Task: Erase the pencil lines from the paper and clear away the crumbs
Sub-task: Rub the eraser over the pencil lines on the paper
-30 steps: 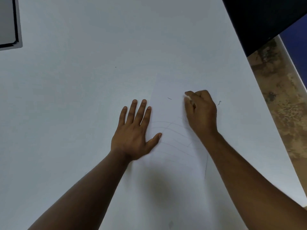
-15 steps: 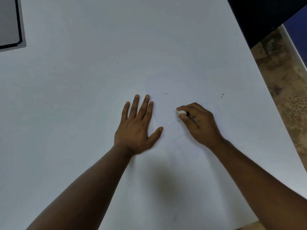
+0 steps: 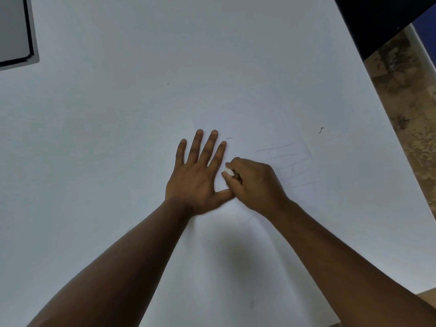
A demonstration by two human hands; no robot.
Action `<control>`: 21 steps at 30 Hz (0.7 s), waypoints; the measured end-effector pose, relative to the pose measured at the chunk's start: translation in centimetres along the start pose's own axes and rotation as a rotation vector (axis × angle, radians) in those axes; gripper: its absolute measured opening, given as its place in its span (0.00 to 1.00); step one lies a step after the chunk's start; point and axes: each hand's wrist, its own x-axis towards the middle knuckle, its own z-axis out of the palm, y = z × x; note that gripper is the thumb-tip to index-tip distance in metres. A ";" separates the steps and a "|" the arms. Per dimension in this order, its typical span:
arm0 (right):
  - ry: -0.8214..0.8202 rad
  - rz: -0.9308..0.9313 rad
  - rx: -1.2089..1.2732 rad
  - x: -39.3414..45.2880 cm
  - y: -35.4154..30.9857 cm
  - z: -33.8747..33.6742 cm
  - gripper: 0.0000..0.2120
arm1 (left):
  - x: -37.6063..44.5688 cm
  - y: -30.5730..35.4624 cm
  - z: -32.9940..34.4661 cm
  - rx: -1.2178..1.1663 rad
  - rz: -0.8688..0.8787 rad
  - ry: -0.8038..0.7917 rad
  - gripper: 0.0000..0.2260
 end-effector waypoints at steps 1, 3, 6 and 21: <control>-0.010 -0.021 -0.034 0.1 0.0 0.2 0.05 | 0.0 0.0 0.0 0.003 0.002 0.000 0.44; 0.032 -0.001 -0.134 0.5 0.8 -0.2 0.07 | 0.0 0.2 0.1 -0.007 -0.005 0.011 0.44; 0.175 0.173 -0.223 1.5 3.3 -2.1 0.11 | 0.0 0.3 -0.1 -0.020 -0.021 0.011 0.45; 0.188 0.226 -0.211 2.0 2.8 -2.2 0.10 | 0.0 0.3 0.1 -0.030 -0.022 0.033 0.45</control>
